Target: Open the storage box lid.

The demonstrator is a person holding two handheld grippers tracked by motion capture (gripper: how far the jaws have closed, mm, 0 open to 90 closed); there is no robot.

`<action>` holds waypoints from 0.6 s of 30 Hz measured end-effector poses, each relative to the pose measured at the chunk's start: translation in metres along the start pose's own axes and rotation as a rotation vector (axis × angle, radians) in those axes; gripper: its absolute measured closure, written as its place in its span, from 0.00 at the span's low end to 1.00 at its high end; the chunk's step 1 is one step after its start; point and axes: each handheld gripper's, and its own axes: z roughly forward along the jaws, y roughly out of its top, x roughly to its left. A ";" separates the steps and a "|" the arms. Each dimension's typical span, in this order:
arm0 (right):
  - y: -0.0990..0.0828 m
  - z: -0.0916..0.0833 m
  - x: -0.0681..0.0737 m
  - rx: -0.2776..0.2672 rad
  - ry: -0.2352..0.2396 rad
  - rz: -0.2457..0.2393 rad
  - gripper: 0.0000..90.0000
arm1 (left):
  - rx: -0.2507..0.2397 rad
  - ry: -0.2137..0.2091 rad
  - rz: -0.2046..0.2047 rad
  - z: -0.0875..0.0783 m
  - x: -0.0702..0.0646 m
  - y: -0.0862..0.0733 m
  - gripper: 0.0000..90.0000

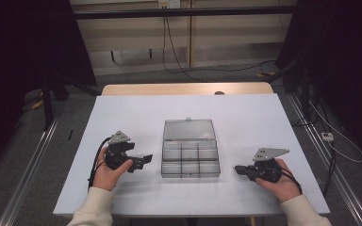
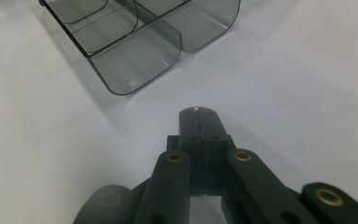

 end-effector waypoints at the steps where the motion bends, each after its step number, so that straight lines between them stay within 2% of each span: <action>1: 0.000 0.000 0.000 -0.002 0.000 0.004 1.00 | 0.000 -0.003 0.008 0.000 0.000 0.000 0.09; 7: 0.004 -0.001 -0.001 -0.022 0.010 0.014 1.00 | 0.001 -0.014 0.030 -0.001 0.000 -0.003 0.08; 11: 0.008 -0.003 -0.001 -0.039 0.009 0.016 1.00 | -0.005 -0.022 0.028 -0.003 -0.001 -0.005 0.07; 18: 0.015 -0.004 -0.005 -0.063 0.009 0.041 1.00 | -0.005 -0.017 0.049 -0.010 0.001 -0.010 0.07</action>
